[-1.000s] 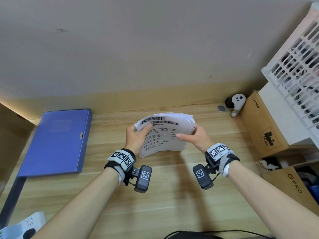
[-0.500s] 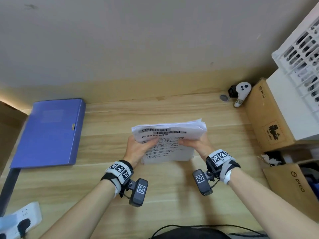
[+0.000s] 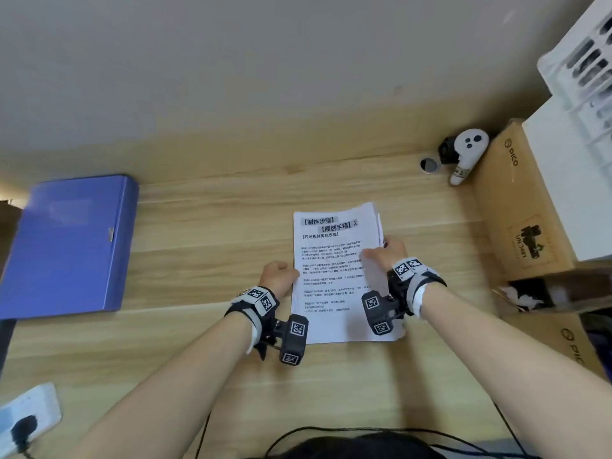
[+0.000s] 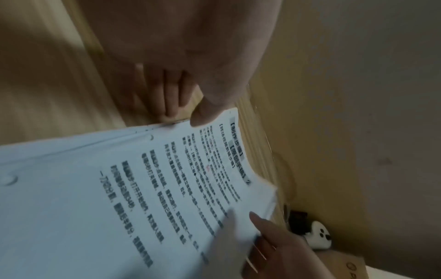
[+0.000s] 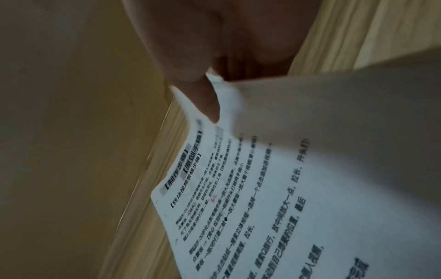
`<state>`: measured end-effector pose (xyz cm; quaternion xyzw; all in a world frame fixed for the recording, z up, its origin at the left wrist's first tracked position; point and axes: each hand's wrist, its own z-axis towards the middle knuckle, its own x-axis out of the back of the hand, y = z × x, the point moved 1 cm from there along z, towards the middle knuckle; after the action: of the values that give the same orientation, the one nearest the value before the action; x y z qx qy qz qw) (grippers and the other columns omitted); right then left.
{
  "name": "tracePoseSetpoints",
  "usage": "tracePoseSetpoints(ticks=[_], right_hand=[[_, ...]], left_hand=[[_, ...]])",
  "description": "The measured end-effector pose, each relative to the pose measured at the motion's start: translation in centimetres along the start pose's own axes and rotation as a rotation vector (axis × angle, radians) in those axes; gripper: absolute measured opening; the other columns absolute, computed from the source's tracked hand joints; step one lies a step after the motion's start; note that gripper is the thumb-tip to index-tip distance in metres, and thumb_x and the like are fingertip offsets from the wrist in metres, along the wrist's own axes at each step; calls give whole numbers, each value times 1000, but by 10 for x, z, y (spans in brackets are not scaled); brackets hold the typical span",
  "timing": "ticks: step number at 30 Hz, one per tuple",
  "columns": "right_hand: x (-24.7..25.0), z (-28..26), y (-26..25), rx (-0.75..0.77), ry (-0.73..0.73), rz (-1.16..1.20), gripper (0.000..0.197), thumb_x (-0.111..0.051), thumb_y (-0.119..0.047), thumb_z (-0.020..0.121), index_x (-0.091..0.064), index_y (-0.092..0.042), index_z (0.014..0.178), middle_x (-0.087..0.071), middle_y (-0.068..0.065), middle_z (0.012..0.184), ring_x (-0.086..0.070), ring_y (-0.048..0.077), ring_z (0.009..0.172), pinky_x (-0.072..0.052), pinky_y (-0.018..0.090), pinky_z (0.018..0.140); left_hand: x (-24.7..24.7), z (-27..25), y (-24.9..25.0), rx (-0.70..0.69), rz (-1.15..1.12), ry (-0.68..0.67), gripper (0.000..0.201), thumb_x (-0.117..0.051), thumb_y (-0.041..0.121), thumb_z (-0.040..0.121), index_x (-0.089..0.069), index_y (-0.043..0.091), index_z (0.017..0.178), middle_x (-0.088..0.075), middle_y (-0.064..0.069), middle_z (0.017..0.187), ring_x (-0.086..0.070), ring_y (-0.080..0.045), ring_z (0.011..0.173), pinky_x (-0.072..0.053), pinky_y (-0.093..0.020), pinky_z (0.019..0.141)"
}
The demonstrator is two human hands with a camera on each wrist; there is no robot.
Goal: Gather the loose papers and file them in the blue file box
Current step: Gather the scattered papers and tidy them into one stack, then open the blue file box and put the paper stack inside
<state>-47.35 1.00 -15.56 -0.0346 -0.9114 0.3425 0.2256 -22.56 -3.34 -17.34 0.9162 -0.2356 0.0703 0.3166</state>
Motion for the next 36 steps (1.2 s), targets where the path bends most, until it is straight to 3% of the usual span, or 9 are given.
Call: tracePoseSetpoints(ticks=[5, 8, 12, 16, 19, 22, 25, 28, 36], right_hand=[[1, -6, 15, 10, 127, -7, 37, -58, -4, 83, -56, 0, 119, -62, 9, 110, -59, 24, 92, -44, 28, 75], [-14, -3, 42, 51, 91, -96, 51, -53, -22, 70, -59, -10, 119, -62, 11, 119, -63, 28, 97, -55, 39, 85], [-28, -18, 40, 87, 105, -239, 51, -54, -15, 79, -48, -10, 130, -48, 13, 127, -48, 32, 116, -43, 44, 101], [-28, -26, 35, 86, 153, -193, 57, -57, -12, 81, -41, -5, 135, -43, 16, 136, -41, 34, 124, -38, 42, 104], [-28, -30, 33, 97, 249, -131, 57, -59, -11, 78, -42, -3, 132, -46, 15, 136, -41, 34, 124, -39, 45, 104], [-33, -39, 22, 132, 292, -137, 59, -58, -9, 80, -38, -3, 135, -42, 13, 141, -35, 34, 129, -35, 45, 107], [-53, -47, 3, 185, 278, -165, 67, -57, -12, 85, -29, -4, 145, -29, 13, 155, -23, 34, 141, -25, 44, 116], [-88, -58, -25, 265, 278, -168, 69, -53, -9, 89, -24, -5, 151, -22, 12, 159, -16, 32, 146, -16, 40, 118], [-237, -88, -94, 431, 148, 90, 48, -51, -1, 85, -53, -15, 132, -58, 1, 130, -54, 16, 119, -44, 36, 103]], left_hand=[[-13, -34, 8, -25, -6, 46, 54, -59, 10, 89, -44, 2, 140, -55, -14, 137, -57, -29, 119, -47, -39, 102], [-27, -41, -2, -66, -7, -25, 26, -58, 7, 84, -66, 9, 108, -69, -13, 119, -68, -27, 102, -56, -38, 88], [-38, -27, -18, -75, -46, 9, 24, -59, 23, 66, -70, 23, 88, -74, -3, 102, -71, -26, 92, -58, -48, 87], [-30, -36, -8, -45, -115, -16, 43, -61, 24, 69, -65, 9, 110, -68, -9, 118, -68, -28, 101, -53, -52, 95], [-12, -43, -1, -25, -98, 32, 62, -58, 21, 87, -38, 3, 144, -47, -12, 144, -48, -30, 129, -38, -47, 111], [18, -44, 3, -77, -119, 134, 66, -51, 26, 91, -30, 8, 151, -32, -9, 157, -34, -29, 142, -30, -42, 116], [60, -40, 4, -146, -109, 257, 77, -48, 40, 76, -35, 17, 148, -36, -8, 155, -40, -32, 138, -33, -49, 114], [110, -36, 5, -221, -75, 327, 68, -51, 33, 82, -36, 20, 147, -35, -5, 154, -40, -31, 137, -34, -49, 113], [273, -19, -21, -334, -12, 499, 50, -46, 20, 94, -42, 17, 143, -37, -2, 151, -40, -23, 137, -33, -39, 111]])
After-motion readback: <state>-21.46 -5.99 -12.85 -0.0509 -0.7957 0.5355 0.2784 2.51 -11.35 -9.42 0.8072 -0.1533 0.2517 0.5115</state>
